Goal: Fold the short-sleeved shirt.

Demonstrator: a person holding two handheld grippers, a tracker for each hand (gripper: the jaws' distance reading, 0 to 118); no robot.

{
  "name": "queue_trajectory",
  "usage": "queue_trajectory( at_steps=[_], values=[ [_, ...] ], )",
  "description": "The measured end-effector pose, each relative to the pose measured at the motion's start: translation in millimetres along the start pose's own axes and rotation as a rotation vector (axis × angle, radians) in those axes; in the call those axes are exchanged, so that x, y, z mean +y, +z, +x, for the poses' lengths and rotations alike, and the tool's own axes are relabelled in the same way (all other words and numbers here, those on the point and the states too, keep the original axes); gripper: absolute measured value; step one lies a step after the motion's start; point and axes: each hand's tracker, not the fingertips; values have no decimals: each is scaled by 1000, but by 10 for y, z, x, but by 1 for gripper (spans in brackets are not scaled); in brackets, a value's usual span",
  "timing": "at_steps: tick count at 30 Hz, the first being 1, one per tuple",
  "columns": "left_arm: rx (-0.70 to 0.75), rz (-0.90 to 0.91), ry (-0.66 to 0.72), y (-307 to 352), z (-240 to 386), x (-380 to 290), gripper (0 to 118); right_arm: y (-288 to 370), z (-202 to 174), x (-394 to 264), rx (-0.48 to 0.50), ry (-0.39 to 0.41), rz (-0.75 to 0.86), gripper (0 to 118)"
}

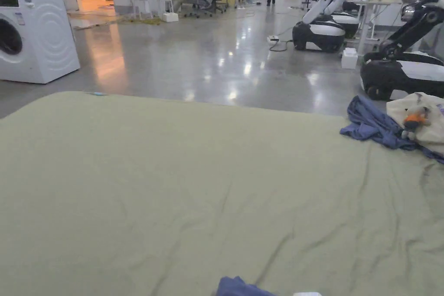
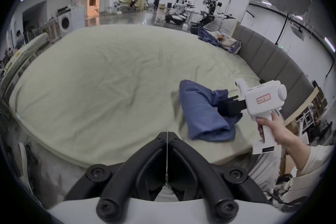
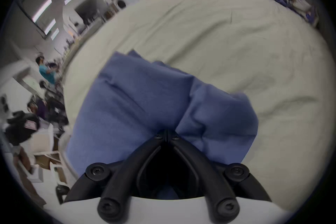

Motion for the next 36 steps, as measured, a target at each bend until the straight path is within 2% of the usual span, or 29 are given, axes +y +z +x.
queue_trajectory(
  at_steps=[2, 3, 4, 6, 7, 8, 9, 12, 14, 17, 19, 20, 22, 23, 24, 25, 26, 27, 30, 32, 34, 36],
  values=[
    [-72, -50, -16, -144, -40, 154, 2, 139, 106, -29, 53, -102, 16, 4],
    [-119, -53, 0, -229, -62, 246, 2, 151, 141, -75, 62, -121, 33, 4],
    [-184, -73, 29, -350, -108, 366, 16, 204, 162, -154, 54, -96, 41, 4],
    [-328, -110, 128, -649, -225, 599, 33, 213, 132, -218, 44, -61, 79, 4],
    [-383, -168, 191, -859, -280, 718, 58, 217, 97, -243, 30, -52, 89, 4],
    [-409, -238, 225, -1055, -321, 796, 89, 220, 73, -262, 23, -47, 99, 4],
    [-421, -274, 231, -1261, -372, 861, 95, 219, 68, -279, 18, -38, 106, 4],
    [-417, -362, 250, -1719, -456, 954, 95, 213, 141, -318, 40, -53, 133, 4],
    [-473, -436, 265, -1965, -463, 955, 95, 208, 210, -352, 76, -93, 149, 4],
    [-528, -466, 265, -2183, -339, 871, 95, 197, 259, -405, 98, -100, 172, 4],
    [-645, -492, 278, -2264, -205, 820, 95, 196, 283, -436, 108, -103, 185, 4],
    [-656, -495, 274, -2285, -130, 816, 97, 191, 274, -441, 112, -103, 190, 4],
    [-581, -517, 153, -2328, 48, 839, 96, 195, 304, -457, 123, -103, 199, 4],
    [-551, -529, 146, -2313, 61, 815, 94, 197, 320, -469, 131, -103, 205, 4],
    [-574, -543, 153, -2330, 64, 827, 77, 211, 297, -469, 134, -102, 209, 4],
    [-592, -567, 134, -2333, 20, 873, 34, 228, 295, -478, 136, -104, 216, 4],
    [-645, -619, 172, -2365, -14, 870, 34, 243, 290, -487, 136, -103, 222, 4],
    [-611, -651, 223, -2346, -55, 836, 33, 276, 272, -499, 122, -95, 230, 4],
    [-546, -586, 138, -2217, 64, 892, 33, 470, 160, -533, 62, -33, 274, 4],
    [-541, -555, 56, -2062, 91, 967, 33, 665, 132, -552, 84, -33, 307, 4],
    [-518, -549, 30, -1816, -75, 1116, 33, 895, 108, -538, 86, -35, 341, 4],
    [-433, -536, -45, -1558, -442, 1307, 33, 1097, 102, -503, 62, -9, 404, 4]
  ],
)
